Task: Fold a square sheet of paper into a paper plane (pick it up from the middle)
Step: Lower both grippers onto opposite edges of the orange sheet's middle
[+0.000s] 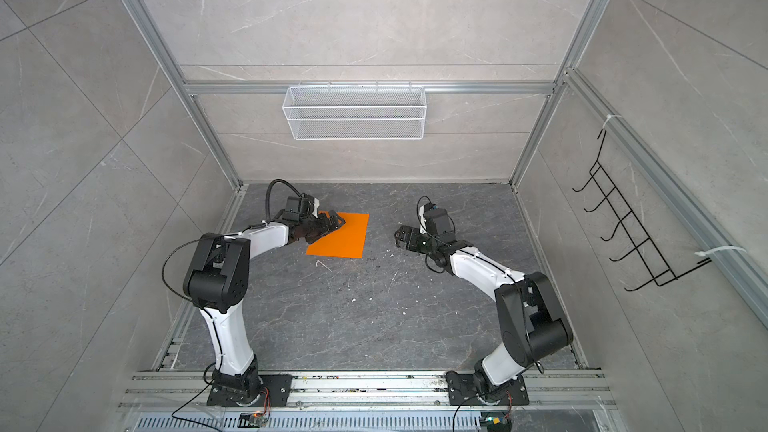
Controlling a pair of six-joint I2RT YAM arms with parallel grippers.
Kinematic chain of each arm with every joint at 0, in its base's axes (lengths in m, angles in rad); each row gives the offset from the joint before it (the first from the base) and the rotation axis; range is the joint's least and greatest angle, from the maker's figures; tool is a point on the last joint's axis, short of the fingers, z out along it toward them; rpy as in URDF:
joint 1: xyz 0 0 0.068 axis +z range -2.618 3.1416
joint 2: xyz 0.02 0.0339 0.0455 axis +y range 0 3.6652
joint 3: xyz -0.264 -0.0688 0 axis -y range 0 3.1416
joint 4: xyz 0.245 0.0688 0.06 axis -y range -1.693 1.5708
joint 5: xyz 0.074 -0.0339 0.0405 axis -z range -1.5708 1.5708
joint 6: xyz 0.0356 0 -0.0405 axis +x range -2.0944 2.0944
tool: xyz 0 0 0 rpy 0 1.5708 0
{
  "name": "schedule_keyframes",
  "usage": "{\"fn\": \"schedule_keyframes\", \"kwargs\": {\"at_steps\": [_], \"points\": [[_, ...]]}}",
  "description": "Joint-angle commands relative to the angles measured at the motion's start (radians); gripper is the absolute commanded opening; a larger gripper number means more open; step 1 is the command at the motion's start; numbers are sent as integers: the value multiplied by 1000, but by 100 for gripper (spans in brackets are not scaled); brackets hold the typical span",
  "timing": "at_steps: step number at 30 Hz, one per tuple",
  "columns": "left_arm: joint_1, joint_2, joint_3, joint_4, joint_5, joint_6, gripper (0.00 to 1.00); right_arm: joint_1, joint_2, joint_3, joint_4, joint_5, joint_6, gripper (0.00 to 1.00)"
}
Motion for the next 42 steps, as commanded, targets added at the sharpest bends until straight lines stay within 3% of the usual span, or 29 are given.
{"fn": "schedule_keyframes", "kwargs": {"at_steps": [1, 10, 17, 28, 32, 36, 42], "points": [[-9, 15, 33, -55, 11, 18, 100, 0, 22, 28, -15, -12, -4, 99], [-30, 13, 12, -121, -12, -4, 99, 1, 23, 23, -34, -1, 1, 99], [-80, -21, -94, -86, 83, -80, 98, 0, -3, 8, -44, 23, 1, 99], [-323, -148, -304, -50, 42, -279, 97, 0, -8, -4, -113, -16, -2, 99], [-371, -196, -336, -4, 75, -340, 97, 1, -29, -4, -170, -33, -8, 99], [-364, -260, -305, 23, 115, -352, 99, 15, -38, 14, -232, -39, -17, 99], [-267, -308, -267, -7, 133, -322, 100, 65, 10, 75, -310, -81, 4, 99]]}}
